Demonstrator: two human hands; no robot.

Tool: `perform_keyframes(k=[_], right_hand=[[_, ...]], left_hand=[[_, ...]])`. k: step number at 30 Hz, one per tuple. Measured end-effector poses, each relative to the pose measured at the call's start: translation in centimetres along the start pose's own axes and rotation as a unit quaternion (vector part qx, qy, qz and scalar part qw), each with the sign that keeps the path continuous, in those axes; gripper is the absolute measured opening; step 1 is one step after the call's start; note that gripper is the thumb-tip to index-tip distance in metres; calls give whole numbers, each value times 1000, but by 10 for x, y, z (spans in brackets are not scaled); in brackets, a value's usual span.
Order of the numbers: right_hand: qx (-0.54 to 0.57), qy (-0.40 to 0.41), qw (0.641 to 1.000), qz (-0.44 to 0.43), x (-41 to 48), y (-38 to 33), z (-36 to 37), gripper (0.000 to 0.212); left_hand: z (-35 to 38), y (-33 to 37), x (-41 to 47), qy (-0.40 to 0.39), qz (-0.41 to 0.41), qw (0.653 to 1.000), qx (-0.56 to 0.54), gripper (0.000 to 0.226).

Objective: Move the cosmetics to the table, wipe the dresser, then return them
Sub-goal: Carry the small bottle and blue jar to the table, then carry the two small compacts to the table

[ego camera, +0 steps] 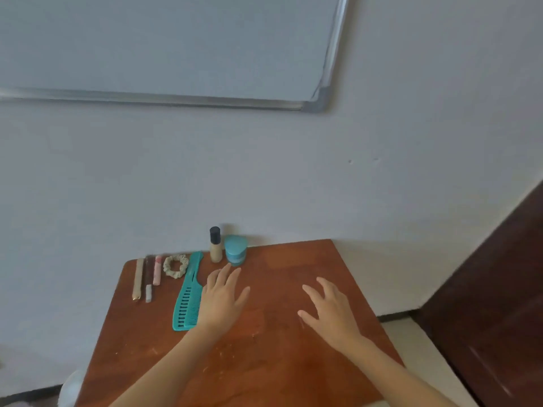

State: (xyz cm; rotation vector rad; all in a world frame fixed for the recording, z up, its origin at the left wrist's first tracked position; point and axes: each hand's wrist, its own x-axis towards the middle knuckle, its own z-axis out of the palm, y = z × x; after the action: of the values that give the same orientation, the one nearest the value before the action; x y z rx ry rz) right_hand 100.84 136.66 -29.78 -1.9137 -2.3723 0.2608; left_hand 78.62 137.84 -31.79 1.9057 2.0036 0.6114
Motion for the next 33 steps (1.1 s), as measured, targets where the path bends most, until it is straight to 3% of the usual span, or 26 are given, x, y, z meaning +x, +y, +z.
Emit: perform_keyframes(k=[6, 11, 14, 17, 22, 24, 28, 33], right_hand=[[2, 53, 984, 172, -72, -9, 5, 57], [-4, 38, 952, 303, -162, -35, 26, 61], [9, 35, 911, 412, -233, -33, 21, 57], [-51, 92, 881, 461, -282, -34, -5, 76], [-64, 133, 825, 546, -365, -61, -25, 70], [-59, 132, 797, 586, -396, -79, -26, 77], [-87, 99, 744, 655, -473, -107, -19, 49], [-160, 130, 695, 689, -565, -145, -14, 48]], left_hand=[[0, 13, -9, -56, 169, 984, -15, 50], [16, 22, -40, -162, 267, 950, -16, 49], [24, 56, -69, -216, 356, 908, -43, 50], [27, 89, -90, -222, 415, 880, -70, 51], [39, 145, -154, -261, 495, 820, -119, 91], [44, 166, -190, -285, 524, 790, -143, 90], [47, 194, -271, -320, 589, 725, -156, 82], [29, 203, -367, -323, 644, 666, -193, 70]])
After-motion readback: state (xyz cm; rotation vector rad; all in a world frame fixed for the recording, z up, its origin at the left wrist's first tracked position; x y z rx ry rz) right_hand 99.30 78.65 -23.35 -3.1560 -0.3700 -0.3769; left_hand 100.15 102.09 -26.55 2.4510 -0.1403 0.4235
